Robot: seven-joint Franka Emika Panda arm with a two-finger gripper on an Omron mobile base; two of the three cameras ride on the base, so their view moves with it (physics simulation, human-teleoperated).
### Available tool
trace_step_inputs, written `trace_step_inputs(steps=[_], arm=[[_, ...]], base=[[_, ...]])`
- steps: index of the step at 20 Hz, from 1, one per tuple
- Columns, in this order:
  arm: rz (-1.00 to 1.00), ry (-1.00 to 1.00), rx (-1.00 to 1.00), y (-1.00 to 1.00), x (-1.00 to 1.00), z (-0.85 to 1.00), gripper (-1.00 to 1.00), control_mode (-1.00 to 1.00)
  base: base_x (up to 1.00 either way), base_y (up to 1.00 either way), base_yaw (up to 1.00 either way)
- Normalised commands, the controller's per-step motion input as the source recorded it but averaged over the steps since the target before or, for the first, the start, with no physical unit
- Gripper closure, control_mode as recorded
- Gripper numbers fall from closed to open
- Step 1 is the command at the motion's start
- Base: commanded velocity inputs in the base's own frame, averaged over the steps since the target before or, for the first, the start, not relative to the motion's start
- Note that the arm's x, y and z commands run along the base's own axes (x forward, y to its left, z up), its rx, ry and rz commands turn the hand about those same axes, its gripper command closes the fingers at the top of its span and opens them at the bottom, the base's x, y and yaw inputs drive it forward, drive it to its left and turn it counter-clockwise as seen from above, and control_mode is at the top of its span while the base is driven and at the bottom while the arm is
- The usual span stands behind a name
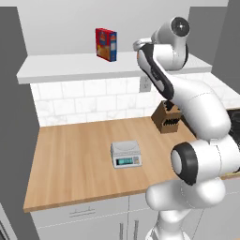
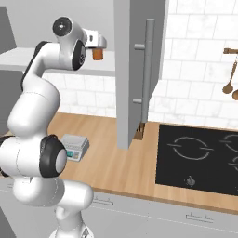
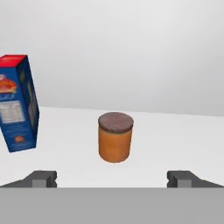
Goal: Pick the jam and place it on the digital scale for weighing, and close the cabinet.
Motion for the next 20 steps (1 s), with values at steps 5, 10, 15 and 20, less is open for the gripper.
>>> trace_step_inputs(steps=[5,10,15,20], arm=[[0.00,0.00,0.00,0.01,0.35,0.00,-1.00,-1.00],[0.00,0.00,0.00,0.09,0.34,0.00,-1.00,-1.00],[0.00,0.00,0.00,0.07,0.29,0.00,-1.00,-1.00],[0.00,0.01,0.00,0.00,0.27,0.00,-1.00,-1.00]], base=[[0.00,0.00,0.00],[0.00,0.00,0.00],[0.00,0.00,0.00],[0.00,0.00,0.00]])
